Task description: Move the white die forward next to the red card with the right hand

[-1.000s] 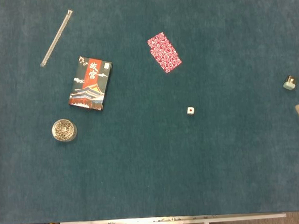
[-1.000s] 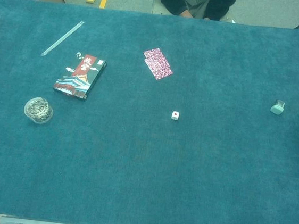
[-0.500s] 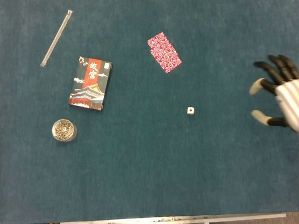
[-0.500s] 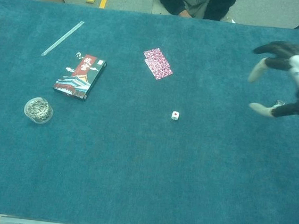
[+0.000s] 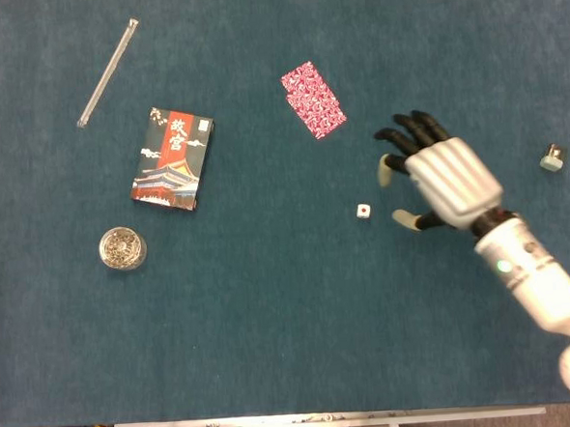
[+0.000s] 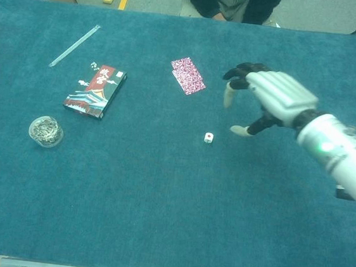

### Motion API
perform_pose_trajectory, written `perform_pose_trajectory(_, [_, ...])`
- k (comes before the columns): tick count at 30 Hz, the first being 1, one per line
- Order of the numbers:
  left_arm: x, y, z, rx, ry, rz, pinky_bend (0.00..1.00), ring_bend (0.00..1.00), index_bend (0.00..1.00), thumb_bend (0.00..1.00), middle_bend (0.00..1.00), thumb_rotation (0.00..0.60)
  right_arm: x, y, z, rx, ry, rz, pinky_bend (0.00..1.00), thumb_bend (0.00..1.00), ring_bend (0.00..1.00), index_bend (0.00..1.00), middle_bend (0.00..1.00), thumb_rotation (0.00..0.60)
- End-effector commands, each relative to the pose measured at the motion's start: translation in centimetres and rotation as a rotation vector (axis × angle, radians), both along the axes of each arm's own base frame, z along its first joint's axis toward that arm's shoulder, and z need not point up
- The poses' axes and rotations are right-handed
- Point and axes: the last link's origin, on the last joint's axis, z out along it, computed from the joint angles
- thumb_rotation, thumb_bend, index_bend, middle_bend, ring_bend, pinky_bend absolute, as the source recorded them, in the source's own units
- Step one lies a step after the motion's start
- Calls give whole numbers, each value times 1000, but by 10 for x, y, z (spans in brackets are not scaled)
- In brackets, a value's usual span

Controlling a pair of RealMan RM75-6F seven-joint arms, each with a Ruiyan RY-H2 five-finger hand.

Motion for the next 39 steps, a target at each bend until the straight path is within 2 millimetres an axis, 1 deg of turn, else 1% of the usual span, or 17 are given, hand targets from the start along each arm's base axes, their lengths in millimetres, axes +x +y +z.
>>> perform_pose_trajectory(1, [-1,-1,1,3,-2,2,109,143,290,392,216,600,6,-6,-16,20,35,7,0,170,0,472,189,600])
perform_pose_trajectory(8, [-3,-2,0,0,-3,6,109,143,290,393,216,600,4,-8,-40,57,108,-4,0,169,0,472,189,600])
perform_pose_trajectory(13, [-4,-2,0,-1,-4,7,109,143,290,393,216,600,4,-9,-50,62,138,-6,0,169,0,471,189,600])
perform_pose_trajectory(19, [-5,-2,-1,-3,-5,9,109,143,290,392,216,600,8,-11,-61,72,150,-17,0,170,0,472,189,600])
perform_pose_trajectory(31, [-9,-3,-1,0,-7,16,109,143,290,393,216,600,10,-13,-72,92,195,-37,0,228,0,480,196,600])
perform_pose_trajectory(39, [-12,-4,0,4,-7,23,109,143,290,393,215,600,12,-13,-74,98,197,-41,0,270,0,520,208,600])
